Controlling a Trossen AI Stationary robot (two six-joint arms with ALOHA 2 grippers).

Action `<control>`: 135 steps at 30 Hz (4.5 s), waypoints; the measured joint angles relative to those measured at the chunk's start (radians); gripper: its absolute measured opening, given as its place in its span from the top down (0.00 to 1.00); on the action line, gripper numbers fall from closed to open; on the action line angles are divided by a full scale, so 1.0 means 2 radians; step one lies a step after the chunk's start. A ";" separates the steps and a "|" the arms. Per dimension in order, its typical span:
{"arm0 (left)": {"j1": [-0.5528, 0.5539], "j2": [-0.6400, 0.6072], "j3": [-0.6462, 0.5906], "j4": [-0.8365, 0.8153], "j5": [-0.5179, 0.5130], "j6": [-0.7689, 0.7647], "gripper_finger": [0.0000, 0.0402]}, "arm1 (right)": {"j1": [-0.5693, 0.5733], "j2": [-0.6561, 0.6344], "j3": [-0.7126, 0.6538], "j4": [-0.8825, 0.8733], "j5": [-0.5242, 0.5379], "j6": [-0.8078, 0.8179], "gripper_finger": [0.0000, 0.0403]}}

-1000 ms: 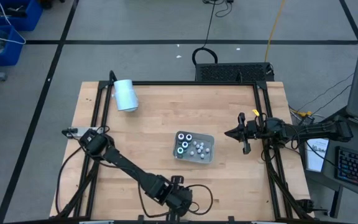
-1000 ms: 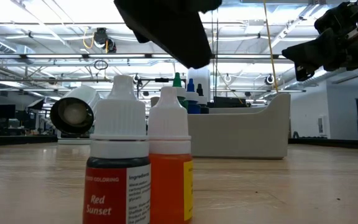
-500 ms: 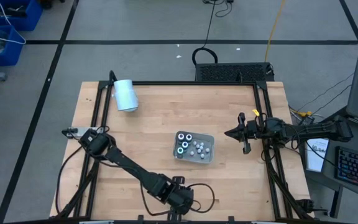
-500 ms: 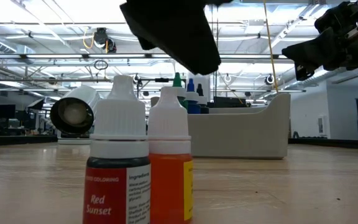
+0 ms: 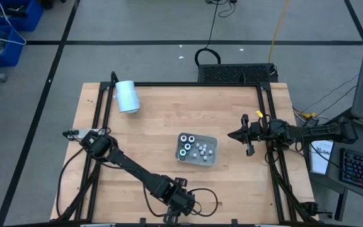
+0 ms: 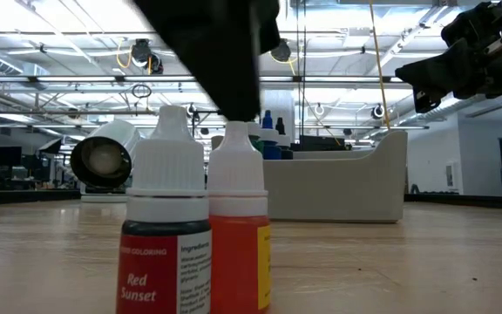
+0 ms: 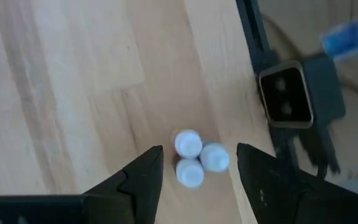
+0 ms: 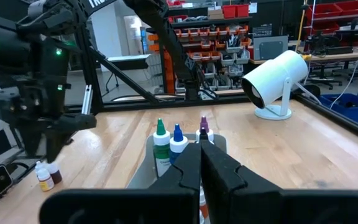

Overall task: Pick & Place food coloring
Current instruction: Put the small orange food coloring bottle into the bin

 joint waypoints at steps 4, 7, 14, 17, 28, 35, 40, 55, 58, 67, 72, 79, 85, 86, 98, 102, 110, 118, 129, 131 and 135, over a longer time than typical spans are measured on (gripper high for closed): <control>0.000 0.000 0.000 -0.033 -0.002 0.026 0.48 | 0.000 0.000 0.000 -0.004 -0.015 0.001 1.00; 0.001 0.000 0.000 -0.053 -0.002 0.039 0.48 | 0.000 0.000 0.000 -0.003 -0.028 -0.006 1.00; 0.003 -0.001 -0.005 -0.046 -0.009 0.061 0.48 | 0.000 0.000 0.000 0.001 -0.028 -0.008 1.00; 0.001 -0.001 -0.014 -0.046 -0.007 0.069 0.48 | 0.000 0.000 0.000 0.000 -0.027 -0.008 1.00; -0.004 -0.001 -0.017 -0.028 -0.014 0.101 0.48 | 0.000 0.000 0.000 -0.003 -0.039 -0.006 1.00; -0.004 -0.001 -0.017 -0.016 -0.015 0.133 0.48 | 0.000 0.000 0.000 -0.003 -0.039 -0.005 1.00; -0.005 -0.001 -0.017 -0.016 -0.015 0.143 0.48 | 0.000 0.000 0.000 -0.003 -0.039 -0.006 1.00; -0.004 -0.013 -0.018 -0.043 -0.011 0.129 0.48 | 0.000 0.001 0.000 -0.003 -0.039 0.003 1.00; -0.005 -0.049 -0.018 -0.066 -0.032 0.145 0.49 | 0.000 0.005 0.000 -0.004 -0.039 0.000 1.00; -0.006 -0.266 -0.118 0.002 -0.133 0.166 0.72 | 0.061 0.029 0.002 0.045 -0.037 -0.074 1.00; 0.001 -0.419 -0.329 0.162 -0.140 0.150 0.94 | 0.122 0.059 0.033 0.040 -0.020 -0.075 1.00; -0.015 -0.586 -0.609 0.424 -0.230 0.110 0.99 | 0.234 0.181 0.108 0.041 0.093 -0.087 1.00; -0.010 -0.642 -0.759 0.603 -0.306 0.086 0.98 | 0.282 0.371 0.238 0.043 0.134 -0.083 1.00; -0.007 -0.646 -0.780 0.626 -0.314 0.083 0.98 | 0.285 0.407 0.262 0.042 0.133 -0.083 1.00; 0.011 -0.642 -0.885 0.773 -0.365 0.035 0.90 | 0.281 0.730 0.487 0.060 0.081 -0.083 0.98; 0.009 -0.642 -0.888 0.765 -0.364 0.032 0.89 | 0.278 0.786 0.529 0.088 0.081 -0.043 0.90; 0.002 -0.642 -0.888 0.755 -0.336 0.033 0.90 | 0.278 0.816 0.553 0.061 0.080 0.018 0.70; 0.002 -0.642 -0.888 0.755 -0.333 0.033 0.90 | 0.296 0.815 0.553 0.063 0.083 0.056 0.63; 0.002 -0.642 -0.888 0.759 -0.333 0.037 0.90 | 0.333 0.815 0.553 0.065 0.196 0.042 0.63; 0.002 -0.642 -0.888 0.759 -0.333 0.037 0.90 | 0.337 0.815 0.553 0.064 0.212 0.037 0.63; 0.002 -0.642 -0.888 0.760 -0.333 0.049 0.90 | 0.338 0.818 0.553 0.067 0.214 0.036 0.63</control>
